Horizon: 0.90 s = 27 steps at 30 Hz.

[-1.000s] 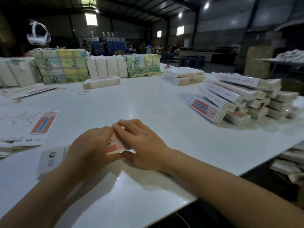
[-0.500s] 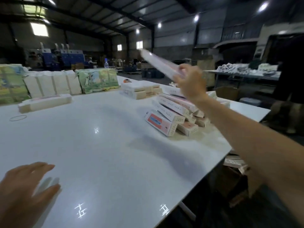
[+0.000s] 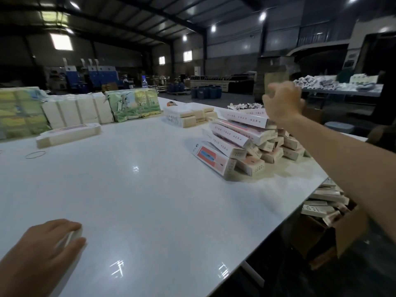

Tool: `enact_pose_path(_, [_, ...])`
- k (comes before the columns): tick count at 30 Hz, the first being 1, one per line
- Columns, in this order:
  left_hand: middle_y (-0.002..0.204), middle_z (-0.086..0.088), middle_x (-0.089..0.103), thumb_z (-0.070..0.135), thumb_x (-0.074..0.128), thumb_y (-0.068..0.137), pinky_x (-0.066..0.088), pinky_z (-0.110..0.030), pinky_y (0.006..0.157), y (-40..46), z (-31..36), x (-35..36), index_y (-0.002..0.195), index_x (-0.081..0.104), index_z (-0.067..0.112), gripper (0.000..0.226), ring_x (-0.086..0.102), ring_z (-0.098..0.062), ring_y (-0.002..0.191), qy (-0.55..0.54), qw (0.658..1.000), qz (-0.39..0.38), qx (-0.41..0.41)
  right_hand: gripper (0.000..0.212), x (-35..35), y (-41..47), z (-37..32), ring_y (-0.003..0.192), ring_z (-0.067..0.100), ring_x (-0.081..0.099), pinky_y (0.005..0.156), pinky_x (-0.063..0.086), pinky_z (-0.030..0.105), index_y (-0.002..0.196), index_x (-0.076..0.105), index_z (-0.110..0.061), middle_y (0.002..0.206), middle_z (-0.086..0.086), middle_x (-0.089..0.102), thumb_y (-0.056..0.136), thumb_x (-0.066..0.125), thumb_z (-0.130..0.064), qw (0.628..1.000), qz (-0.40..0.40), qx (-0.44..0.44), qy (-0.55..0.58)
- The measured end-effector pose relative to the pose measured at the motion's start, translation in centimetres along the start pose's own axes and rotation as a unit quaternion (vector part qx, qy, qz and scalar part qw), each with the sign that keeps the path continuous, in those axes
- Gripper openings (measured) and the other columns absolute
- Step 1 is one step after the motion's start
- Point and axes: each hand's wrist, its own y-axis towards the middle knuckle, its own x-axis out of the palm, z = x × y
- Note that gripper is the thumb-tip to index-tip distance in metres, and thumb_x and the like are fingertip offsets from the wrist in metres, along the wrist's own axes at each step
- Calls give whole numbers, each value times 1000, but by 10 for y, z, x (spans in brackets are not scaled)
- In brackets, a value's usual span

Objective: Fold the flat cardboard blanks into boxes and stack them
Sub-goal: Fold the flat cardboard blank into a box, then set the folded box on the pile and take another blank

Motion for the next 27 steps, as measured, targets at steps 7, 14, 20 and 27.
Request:
enact_pose_path(7, [114, 2, 62, 39, 56, 86, 40, -38, 94, -14, 81, -50, 107, 67, 18, 32, 51, -22, 110, -25, 997, 4, -70, 25, -4, -126, -141, 99, 16, 59, 93, 48, 37, 114, 68, -12, 115, 5, 67, 94, 55, -20, 915, -148, -309, 214])
enact_pose_path(14, [129, 4, 55, 34, 53, 92, 35, -30, 98, -17, 81, -47, 122, 59, 19, 34, 43, -17, 119, -21, 997, 22, -70, 25, 72, -262, -198, 101, 26, 55, 85, 48, 40, 98, 68, -12, 109, 4, 63, 93, 47, -24, 807, -396, -431, 82])
enact_pose_path(20, [127, 7, 55, 37, 53, 90, 37, -28, 98, -14, 77, -48, 121, 60, 23, 35, 44, -13, 118, -39, 996, -6, -81, 29, 96, -280, -189, 116, 18, 46, 95, 39, 30, 115, 67, -22, 129, -6, 56, 98, 44, -28, 817, -368, -421, 143])
enact_pose_path(27, [123, -4, 57, 39, 57, 85, 43, -35, 90, 22, -14, -113, 113, 59, 17, 36, 51, -23, 110, 3, 958, 14, -288, 29, 101, -282, -191, 117, 14, 47, 94, 36, 23, 121, 64, -25, 129, -9, 56, 98, 46, -28, 823, -338, -429, 157])
